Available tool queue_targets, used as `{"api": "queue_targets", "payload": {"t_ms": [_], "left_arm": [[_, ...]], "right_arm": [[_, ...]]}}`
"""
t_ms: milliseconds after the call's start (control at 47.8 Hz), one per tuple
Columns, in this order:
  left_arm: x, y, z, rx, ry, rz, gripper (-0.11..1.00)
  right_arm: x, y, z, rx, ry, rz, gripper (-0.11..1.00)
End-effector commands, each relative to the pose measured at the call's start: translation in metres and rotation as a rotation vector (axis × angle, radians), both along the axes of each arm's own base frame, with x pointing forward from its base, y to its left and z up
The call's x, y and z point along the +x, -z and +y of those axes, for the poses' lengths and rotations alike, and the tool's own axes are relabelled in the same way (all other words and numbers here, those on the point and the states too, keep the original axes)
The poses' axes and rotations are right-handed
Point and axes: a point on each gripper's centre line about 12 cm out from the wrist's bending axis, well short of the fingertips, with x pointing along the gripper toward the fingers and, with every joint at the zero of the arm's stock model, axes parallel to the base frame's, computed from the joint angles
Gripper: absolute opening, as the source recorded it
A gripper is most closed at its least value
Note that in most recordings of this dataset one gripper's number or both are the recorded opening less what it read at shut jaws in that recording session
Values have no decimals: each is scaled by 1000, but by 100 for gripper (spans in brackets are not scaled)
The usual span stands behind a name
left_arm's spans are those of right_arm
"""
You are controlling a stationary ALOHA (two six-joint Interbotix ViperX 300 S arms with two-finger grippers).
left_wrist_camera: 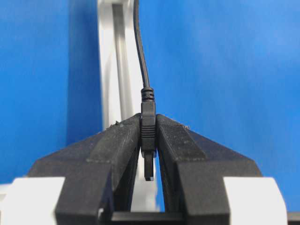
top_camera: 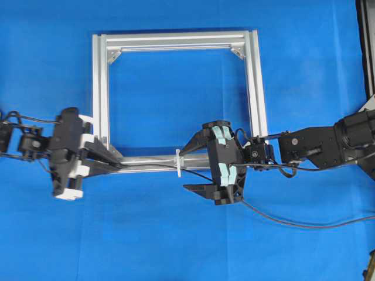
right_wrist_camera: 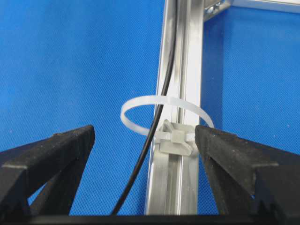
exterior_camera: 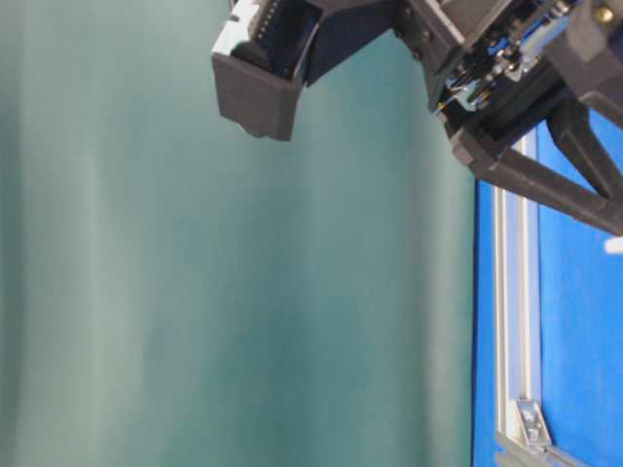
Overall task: Insert the wire through the string loop located in the center.
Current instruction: 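Pull the USB plug leftward through the loop with the left gripper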
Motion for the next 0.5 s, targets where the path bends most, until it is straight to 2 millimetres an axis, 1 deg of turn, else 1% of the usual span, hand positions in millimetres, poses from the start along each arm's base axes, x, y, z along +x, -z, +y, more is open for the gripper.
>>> {"api": "queue_targets", "payload": {"t_ms": [0, 146, 314, 481], "left_arm": [[-10, -8, 1, -4, 5, -32, 9], [-33, -9, 6, -6, 4, -32, 9], [-51, -10, 10, -9, 4, -26, 9], [-65, -10, 11, -33, -1, 0, 9]], "right_arm": [[2, -16, 0, 5, -2, -44, 93], [1, -15, 0, 4, -2, -41, 93], [1, -15, 0, 4, -2, -41, 93], [1, -15, 0, 3, -3, -41, 93]]}}
